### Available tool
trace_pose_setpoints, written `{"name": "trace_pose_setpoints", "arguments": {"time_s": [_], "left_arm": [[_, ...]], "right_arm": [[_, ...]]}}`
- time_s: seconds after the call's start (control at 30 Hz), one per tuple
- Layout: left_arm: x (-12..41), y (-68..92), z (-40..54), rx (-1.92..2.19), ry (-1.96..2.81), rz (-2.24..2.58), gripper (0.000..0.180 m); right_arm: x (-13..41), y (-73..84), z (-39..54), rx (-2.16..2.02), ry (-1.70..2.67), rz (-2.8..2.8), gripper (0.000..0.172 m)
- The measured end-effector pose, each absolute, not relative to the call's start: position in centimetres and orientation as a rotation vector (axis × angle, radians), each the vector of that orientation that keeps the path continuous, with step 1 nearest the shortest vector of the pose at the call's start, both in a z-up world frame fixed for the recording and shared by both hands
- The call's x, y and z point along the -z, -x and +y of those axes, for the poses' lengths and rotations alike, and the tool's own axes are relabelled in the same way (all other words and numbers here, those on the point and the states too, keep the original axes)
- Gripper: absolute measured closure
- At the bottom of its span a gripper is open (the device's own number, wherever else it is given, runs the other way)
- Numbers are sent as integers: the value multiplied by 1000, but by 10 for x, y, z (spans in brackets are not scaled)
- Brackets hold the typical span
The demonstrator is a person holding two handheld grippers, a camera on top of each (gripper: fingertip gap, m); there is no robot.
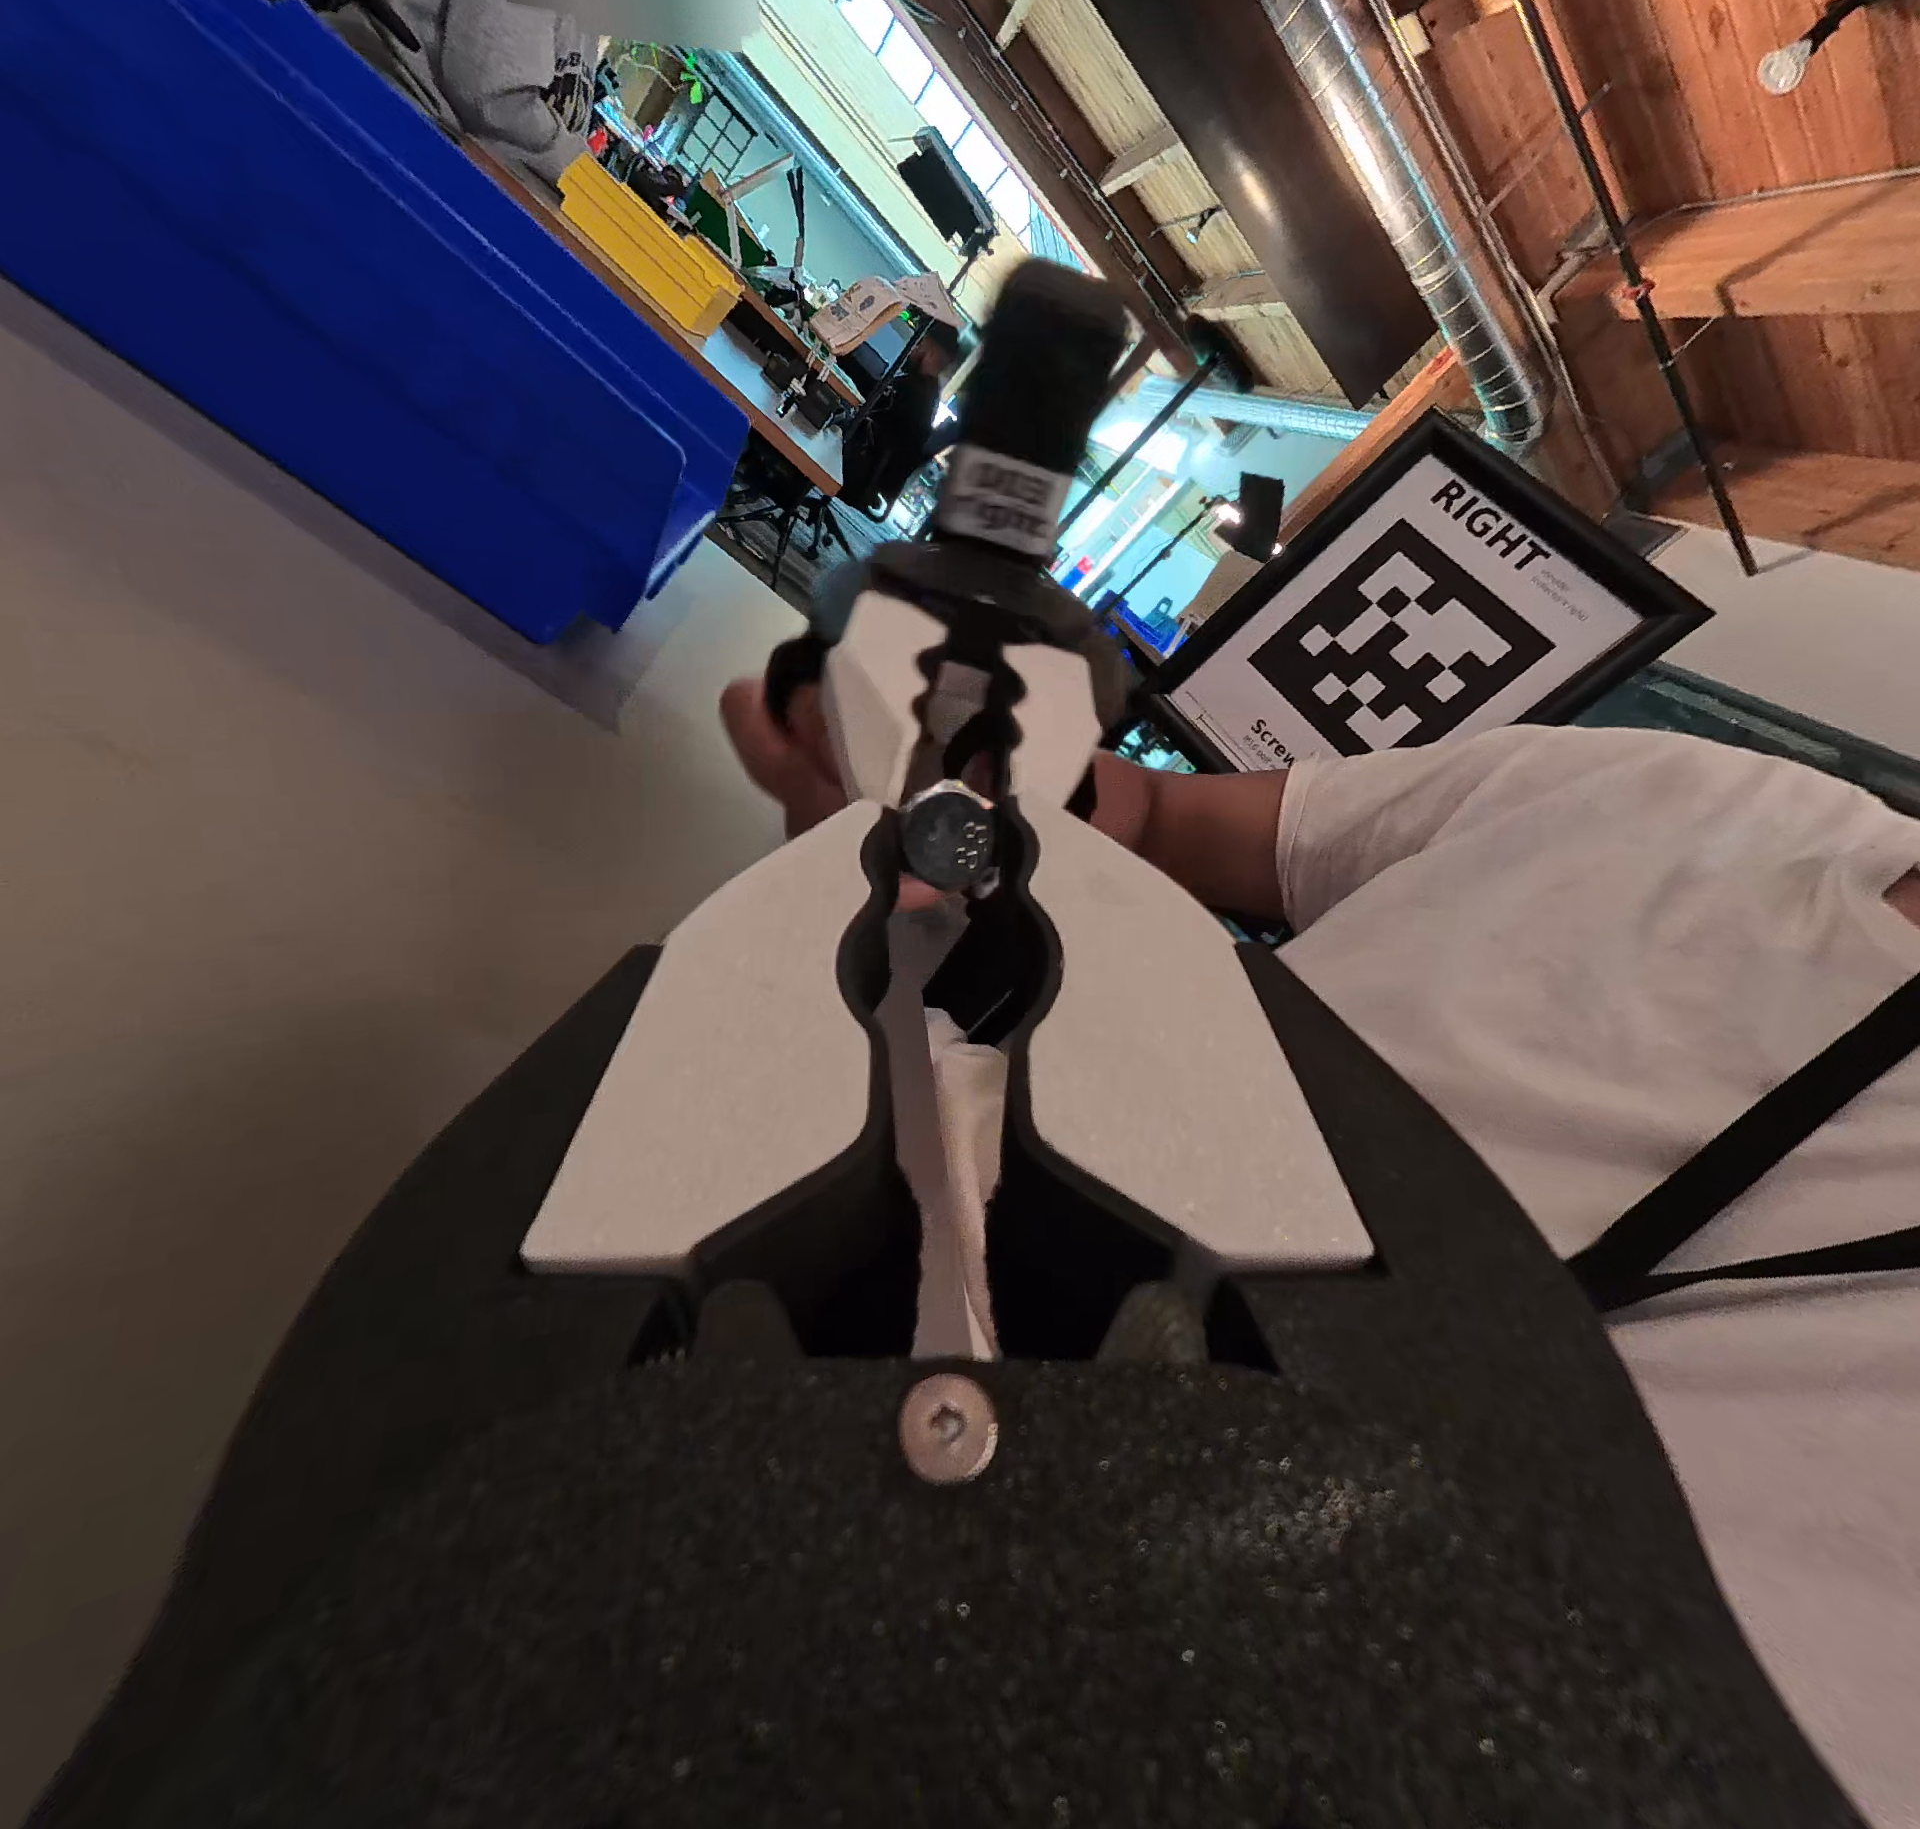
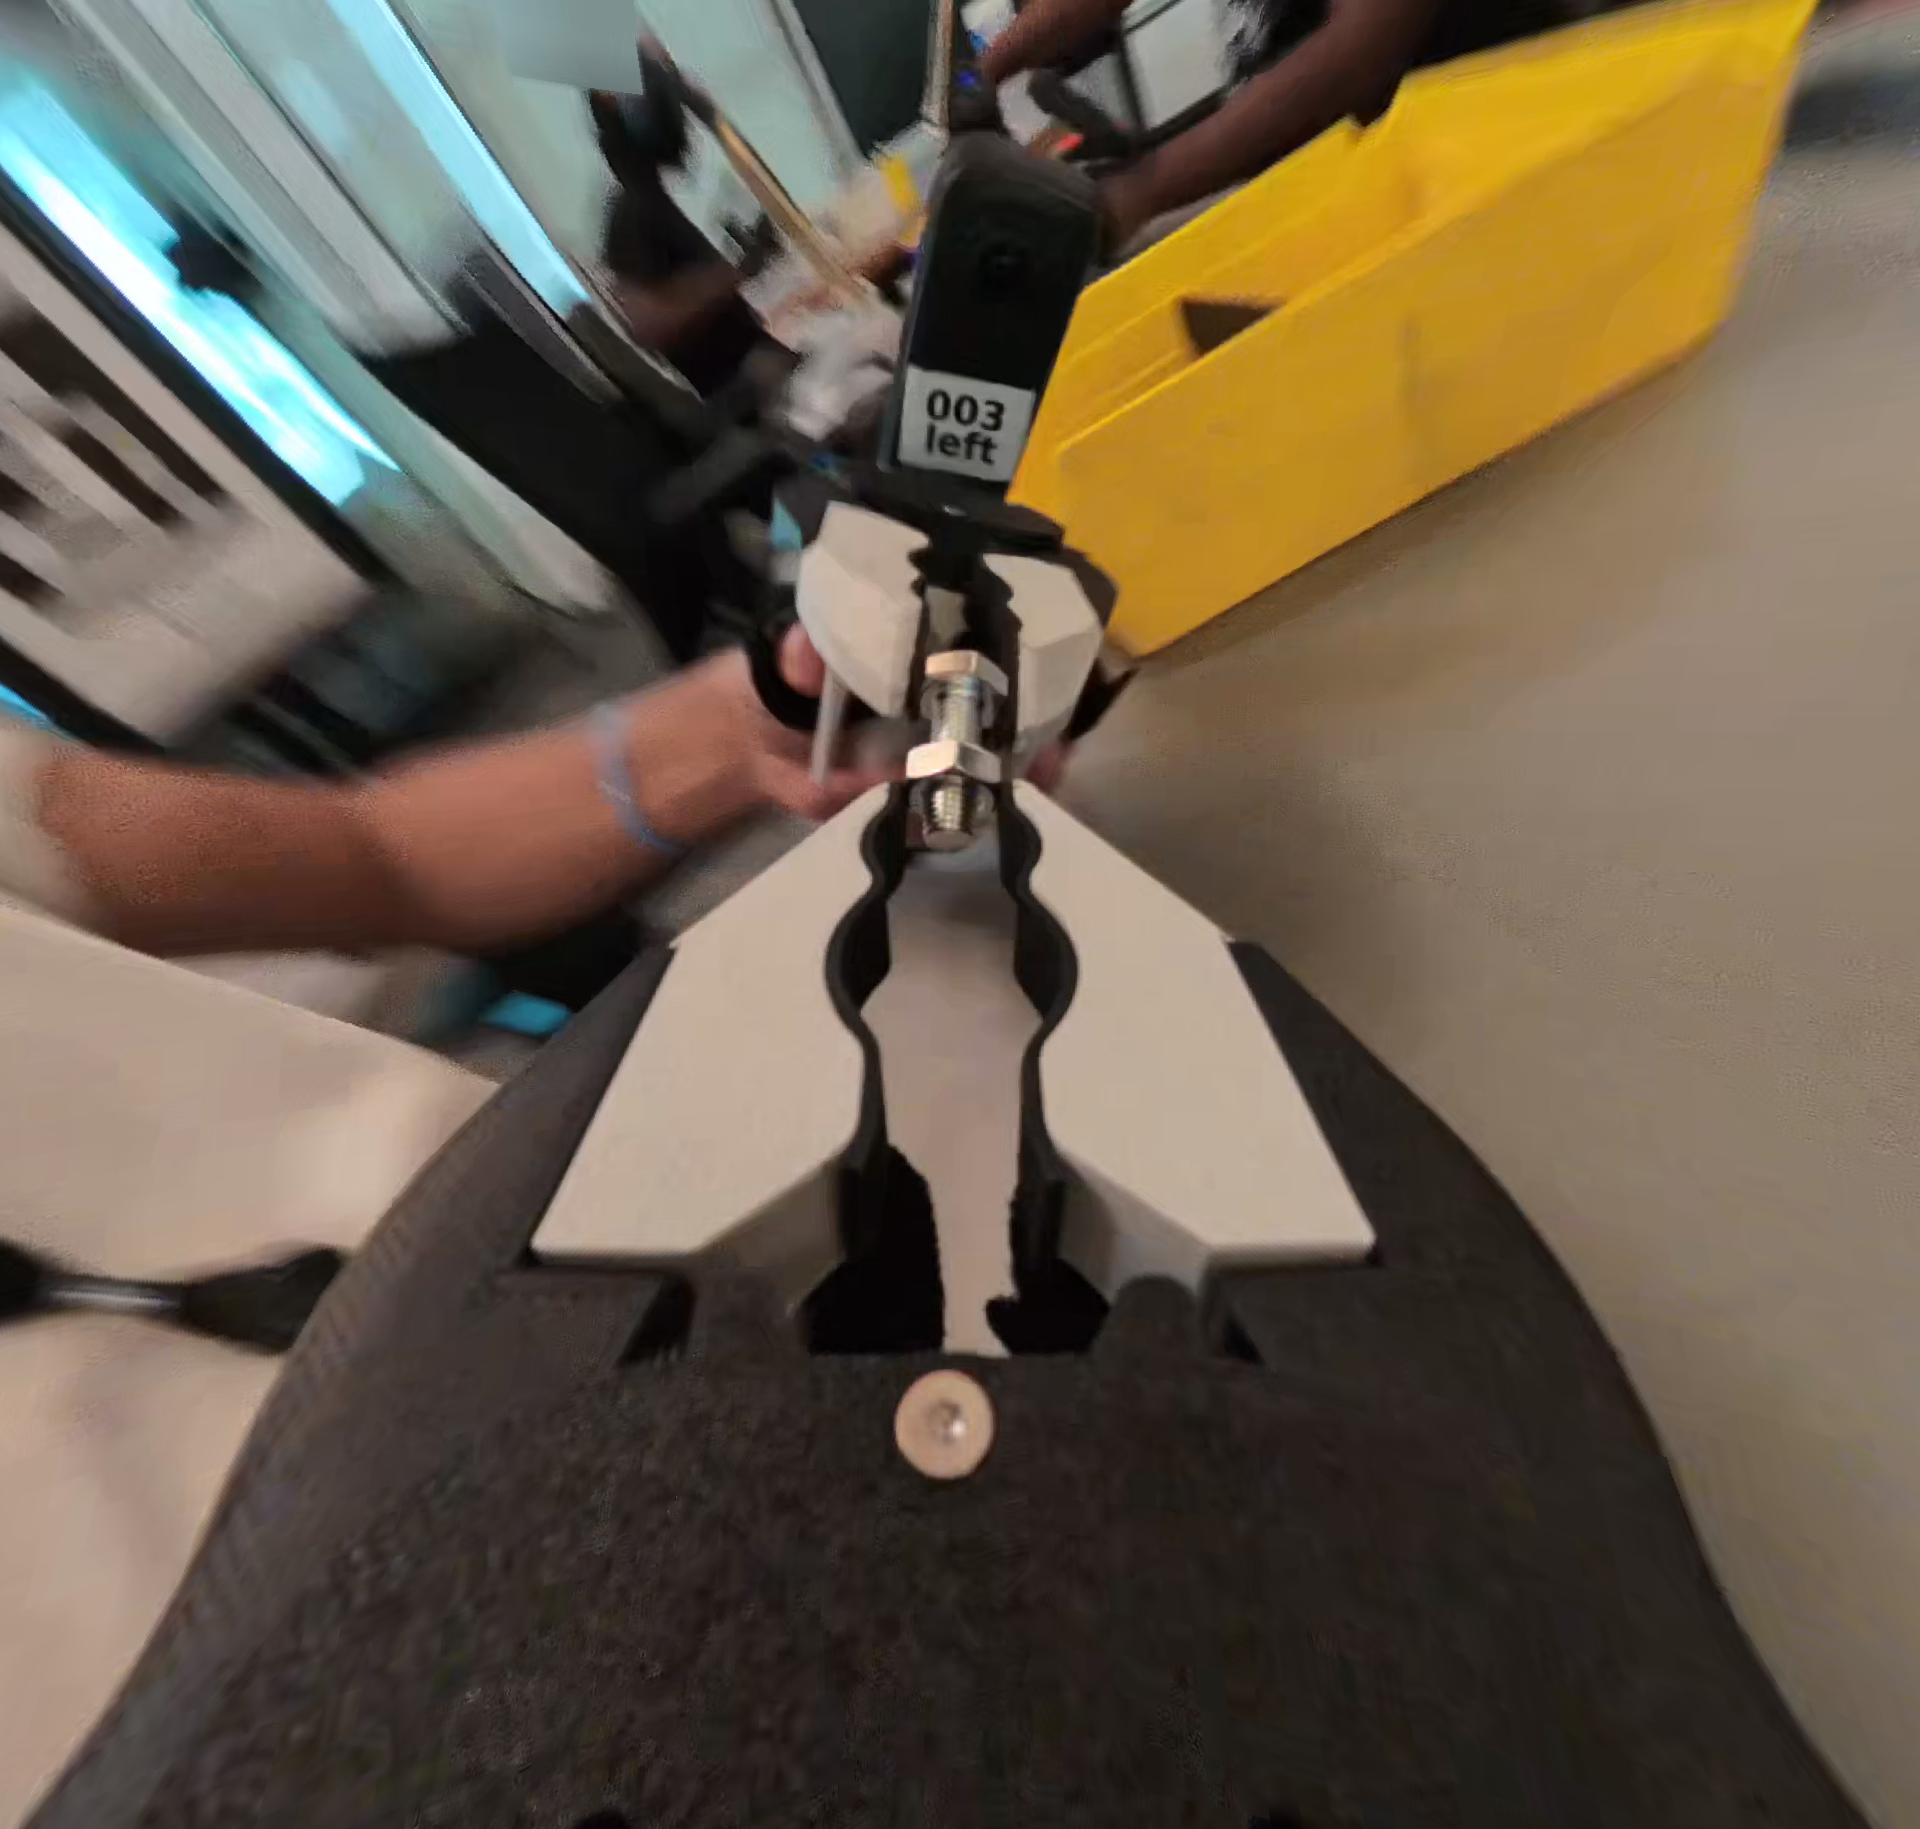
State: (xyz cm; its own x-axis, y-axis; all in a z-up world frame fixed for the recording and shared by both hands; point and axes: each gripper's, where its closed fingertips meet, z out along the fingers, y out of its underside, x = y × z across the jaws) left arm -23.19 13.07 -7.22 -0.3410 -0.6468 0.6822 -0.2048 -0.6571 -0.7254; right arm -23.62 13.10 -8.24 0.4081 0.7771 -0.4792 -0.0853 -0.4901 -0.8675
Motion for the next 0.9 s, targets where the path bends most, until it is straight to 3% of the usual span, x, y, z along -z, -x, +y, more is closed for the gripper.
{"name": "trace_pose_setpoints", "arguments": {"time_s": [0.1,0.2,0.23,0.3,0.57,0.7,0.9], "left_arm": [[67,233,133,2053,1547,1095,163],[68,234,136,2020,1554,1090,163],[68,233,138,2017,1558,1075,163],[67,233,141,2035,1573,1028,163],[70,232,150,2130,1628,903,163],[74,232,147,2182,1660,895,164],[78,230,144,2261,1700,861,163]], "right_arm": [[74,239,132,-1795,1776,-256,155],[75,239,134,-1808,1754,-230,153],[72,238,135,-1743,1732,-266,144],[69,232,140,-1509,1711,-363,129],[84,220,144,177,1373,-1079,124],[84,225,142,577,1122,-1205,126],[87,232,145,764,988,-1276,131]]}}
